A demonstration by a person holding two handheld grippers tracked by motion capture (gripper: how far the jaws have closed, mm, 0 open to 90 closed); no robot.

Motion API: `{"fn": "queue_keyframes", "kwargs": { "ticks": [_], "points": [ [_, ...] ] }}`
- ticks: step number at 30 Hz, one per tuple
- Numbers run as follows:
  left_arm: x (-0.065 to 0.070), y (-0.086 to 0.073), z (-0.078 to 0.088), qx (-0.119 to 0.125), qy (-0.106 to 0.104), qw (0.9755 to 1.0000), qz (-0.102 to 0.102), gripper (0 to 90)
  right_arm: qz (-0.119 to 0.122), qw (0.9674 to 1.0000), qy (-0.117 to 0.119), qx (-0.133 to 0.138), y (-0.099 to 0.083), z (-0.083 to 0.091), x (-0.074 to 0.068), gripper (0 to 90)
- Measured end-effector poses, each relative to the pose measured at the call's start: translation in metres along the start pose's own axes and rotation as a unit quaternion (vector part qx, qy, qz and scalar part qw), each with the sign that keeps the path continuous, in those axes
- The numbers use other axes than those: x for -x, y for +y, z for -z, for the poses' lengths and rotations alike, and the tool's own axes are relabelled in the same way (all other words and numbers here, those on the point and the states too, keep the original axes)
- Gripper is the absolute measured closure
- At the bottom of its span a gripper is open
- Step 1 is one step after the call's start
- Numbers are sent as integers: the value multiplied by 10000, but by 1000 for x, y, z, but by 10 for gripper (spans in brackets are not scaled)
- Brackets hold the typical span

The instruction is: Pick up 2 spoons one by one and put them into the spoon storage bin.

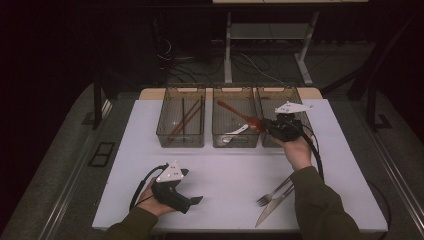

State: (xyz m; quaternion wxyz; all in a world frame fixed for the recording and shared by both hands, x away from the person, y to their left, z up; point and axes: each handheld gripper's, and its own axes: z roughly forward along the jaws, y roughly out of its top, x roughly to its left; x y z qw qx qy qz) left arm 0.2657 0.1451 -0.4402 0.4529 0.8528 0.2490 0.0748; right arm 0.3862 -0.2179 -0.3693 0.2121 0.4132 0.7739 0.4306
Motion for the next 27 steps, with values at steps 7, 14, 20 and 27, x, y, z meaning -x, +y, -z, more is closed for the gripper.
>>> {"fn": "queue_keyframes", "kwargs": {
  "ticks": [7,14,20,27],
  "points": [
    [0,0,0,-14,3,10000,-22,0,24,9998,-168,-133,0,-14,-5,854],
    [1,0,-1,14,-2,10000,13,0,66,9996,-136,-239,-1,-24,-11,853],
    [1,0,-1,16,-6,10000,14,0,57,9993,-155,-335,-3,-31,-11,849],
    [1,0,-1,21,-9,10000,7,0,-22,9996,-83,-287,-4,-32,-11,765]
  ]
}}
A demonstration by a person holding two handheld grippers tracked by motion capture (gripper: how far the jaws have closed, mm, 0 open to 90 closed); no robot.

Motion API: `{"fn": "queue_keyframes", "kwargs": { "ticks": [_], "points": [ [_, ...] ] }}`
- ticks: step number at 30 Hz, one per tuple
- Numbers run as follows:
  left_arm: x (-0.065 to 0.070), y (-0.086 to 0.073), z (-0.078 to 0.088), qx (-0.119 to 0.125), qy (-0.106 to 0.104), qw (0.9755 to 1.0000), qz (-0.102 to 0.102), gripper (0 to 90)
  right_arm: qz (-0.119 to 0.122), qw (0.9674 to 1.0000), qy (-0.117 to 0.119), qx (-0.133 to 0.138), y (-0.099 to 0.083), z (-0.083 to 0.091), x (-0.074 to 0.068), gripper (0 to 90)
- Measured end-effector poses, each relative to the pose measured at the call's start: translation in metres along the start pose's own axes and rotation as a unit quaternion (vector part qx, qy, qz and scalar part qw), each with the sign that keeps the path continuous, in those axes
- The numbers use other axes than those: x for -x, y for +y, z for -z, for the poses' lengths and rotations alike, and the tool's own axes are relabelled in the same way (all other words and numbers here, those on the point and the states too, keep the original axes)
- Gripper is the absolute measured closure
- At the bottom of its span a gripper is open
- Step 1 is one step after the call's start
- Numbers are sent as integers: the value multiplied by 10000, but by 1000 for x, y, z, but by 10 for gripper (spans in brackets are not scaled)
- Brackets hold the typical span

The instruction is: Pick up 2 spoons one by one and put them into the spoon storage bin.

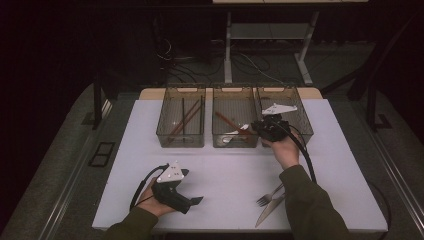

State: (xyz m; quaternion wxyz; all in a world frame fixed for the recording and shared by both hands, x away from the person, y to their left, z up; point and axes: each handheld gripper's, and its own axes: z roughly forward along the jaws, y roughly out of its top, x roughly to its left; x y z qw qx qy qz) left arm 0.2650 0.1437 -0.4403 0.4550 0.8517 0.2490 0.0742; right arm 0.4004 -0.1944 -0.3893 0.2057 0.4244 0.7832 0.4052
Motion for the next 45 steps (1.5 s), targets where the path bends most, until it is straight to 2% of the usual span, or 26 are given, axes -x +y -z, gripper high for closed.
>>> {"fn": "queue_keyframes", "kwargs": {
  "ticks": [7,9,16,22,27,30,32,34,39,45],
  "points": [
    [0,0,0,-5,0,10000,2,0,-115,9999,88,58,-1,4,2,711],
    [0,0,0,-4,-2,10000,2,0,-193,9996,197,83,-1,6,2,692],
    [0,0,0,-35,11,10000,-23,0,-220,9980,543,235,-7,19,1,650],
    [-1,0,0,-52,14,10000,-23,0,-111,9971,714,245,-20,30,1,714],
    [-1,0,0,-62,22,10000,-19,0,-62,9957,902,201,-33,40,3,842],
    [-1,0,0,-65,22,10000,-19,0,61,9948,1008,142,-42,48,3,898],
    [-1,0,0,-71,27,10000,-26,0,24,9934,1139,105,-48,53,4,899],
    [-1,0,0,-61,26,10000,-22,0,78,9931,1173,42,-52,58,5,899],
    [-3,0,2,-133,28,9998,-115,0,123,9929,1180,56,-59,67,8,899],
    [-3,0,1,-146,33,9998,-129,0,174,9926,1204,-11,-70,80,11,899]
  ]
}}
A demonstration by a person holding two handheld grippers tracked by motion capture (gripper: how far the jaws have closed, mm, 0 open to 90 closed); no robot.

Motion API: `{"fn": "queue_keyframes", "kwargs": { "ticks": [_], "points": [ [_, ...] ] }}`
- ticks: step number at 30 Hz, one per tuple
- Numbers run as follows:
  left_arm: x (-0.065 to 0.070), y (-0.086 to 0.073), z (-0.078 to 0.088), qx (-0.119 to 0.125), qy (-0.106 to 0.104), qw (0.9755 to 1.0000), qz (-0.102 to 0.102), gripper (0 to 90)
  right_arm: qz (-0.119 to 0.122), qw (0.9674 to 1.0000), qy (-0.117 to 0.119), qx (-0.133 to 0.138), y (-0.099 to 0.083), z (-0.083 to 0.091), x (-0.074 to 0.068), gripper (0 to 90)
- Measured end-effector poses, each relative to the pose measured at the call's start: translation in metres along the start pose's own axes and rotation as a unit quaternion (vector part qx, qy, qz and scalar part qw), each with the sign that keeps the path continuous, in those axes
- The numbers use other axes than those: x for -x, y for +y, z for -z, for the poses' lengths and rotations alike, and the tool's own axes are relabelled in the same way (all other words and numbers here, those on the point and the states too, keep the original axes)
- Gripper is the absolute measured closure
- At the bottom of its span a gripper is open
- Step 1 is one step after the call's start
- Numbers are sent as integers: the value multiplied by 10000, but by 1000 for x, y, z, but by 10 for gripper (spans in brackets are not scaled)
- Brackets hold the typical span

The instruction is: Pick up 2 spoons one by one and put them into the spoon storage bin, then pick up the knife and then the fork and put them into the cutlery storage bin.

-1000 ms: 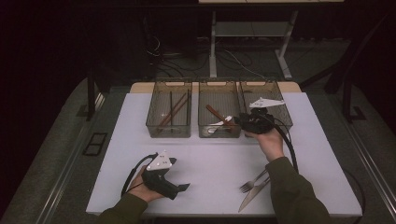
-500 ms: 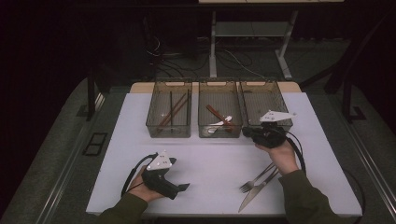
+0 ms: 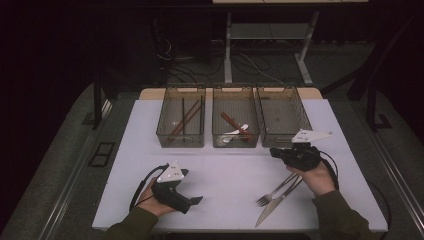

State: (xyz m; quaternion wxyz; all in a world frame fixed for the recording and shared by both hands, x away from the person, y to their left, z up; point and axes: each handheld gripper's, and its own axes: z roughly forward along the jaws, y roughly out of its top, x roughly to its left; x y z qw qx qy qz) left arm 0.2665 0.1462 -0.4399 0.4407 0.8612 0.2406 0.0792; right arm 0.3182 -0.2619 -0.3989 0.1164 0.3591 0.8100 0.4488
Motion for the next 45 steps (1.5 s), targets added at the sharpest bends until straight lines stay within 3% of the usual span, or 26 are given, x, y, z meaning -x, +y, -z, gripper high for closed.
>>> {"fn": "queue_keyframes", "kwargs": {
  "ticks": [15,23,31,45],
  "points": [
    [1,0,0,-15,6,10000,1,0,112,9981,279,-546,-39,25,-10,899],
    [1,0,0,-38,6,10000,-29,0,326,9940,486,-923,-54,19,-31,899],
    [1,0,0,-35,3,10000,-23,0,476,9897,542,-1239,-64,11,-39,899],
    [2,0,0,-39,16,10000,-19,0,652,9876,534,-1326,-65,0,-45,899]
  ]
}}
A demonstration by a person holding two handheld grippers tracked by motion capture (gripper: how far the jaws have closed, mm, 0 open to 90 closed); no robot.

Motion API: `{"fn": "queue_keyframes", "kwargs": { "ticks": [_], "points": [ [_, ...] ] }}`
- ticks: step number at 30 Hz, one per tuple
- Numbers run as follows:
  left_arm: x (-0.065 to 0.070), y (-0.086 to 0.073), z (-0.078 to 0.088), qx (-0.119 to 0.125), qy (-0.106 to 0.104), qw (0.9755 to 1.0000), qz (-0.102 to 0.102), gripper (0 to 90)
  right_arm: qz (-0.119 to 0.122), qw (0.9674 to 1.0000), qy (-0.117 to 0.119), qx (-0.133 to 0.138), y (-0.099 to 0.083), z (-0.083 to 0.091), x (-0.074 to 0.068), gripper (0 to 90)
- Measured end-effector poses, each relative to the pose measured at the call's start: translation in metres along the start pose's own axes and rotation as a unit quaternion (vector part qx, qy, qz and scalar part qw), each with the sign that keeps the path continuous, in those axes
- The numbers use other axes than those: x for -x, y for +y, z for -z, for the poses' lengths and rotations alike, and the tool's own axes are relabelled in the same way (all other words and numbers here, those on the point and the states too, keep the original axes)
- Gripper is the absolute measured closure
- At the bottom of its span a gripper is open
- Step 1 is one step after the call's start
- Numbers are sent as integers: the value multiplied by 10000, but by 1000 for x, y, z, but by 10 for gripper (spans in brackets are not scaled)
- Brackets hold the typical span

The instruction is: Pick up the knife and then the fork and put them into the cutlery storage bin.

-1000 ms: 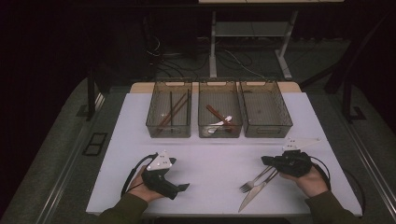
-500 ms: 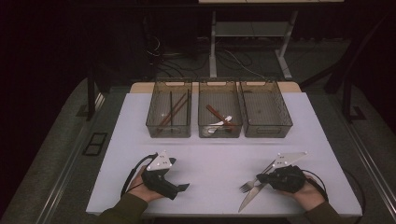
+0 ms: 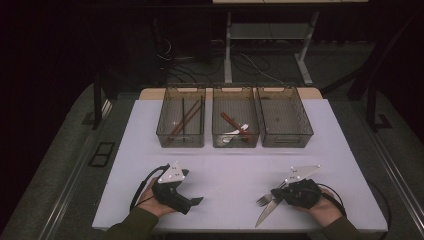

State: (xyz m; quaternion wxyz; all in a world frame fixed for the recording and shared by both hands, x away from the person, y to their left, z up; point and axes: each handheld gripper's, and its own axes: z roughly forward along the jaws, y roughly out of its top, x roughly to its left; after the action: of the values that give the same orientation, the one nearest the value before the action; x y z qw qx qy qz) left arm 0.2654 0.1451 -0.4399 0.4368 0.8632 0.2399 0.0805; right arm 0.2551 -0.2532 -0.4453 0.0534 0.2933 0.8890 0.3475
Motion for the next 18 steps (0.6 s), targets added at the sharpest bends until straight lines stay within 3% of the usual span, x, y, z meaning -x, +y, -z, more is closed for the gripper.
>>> {"fn": "queue_keyframes", "kwargs": {
  "ticks": [18],
  "points": [
    [0,0,0,6,-1,10000,22,0,62,9999,-107,88,13,-12,2,899]
  ]
}}
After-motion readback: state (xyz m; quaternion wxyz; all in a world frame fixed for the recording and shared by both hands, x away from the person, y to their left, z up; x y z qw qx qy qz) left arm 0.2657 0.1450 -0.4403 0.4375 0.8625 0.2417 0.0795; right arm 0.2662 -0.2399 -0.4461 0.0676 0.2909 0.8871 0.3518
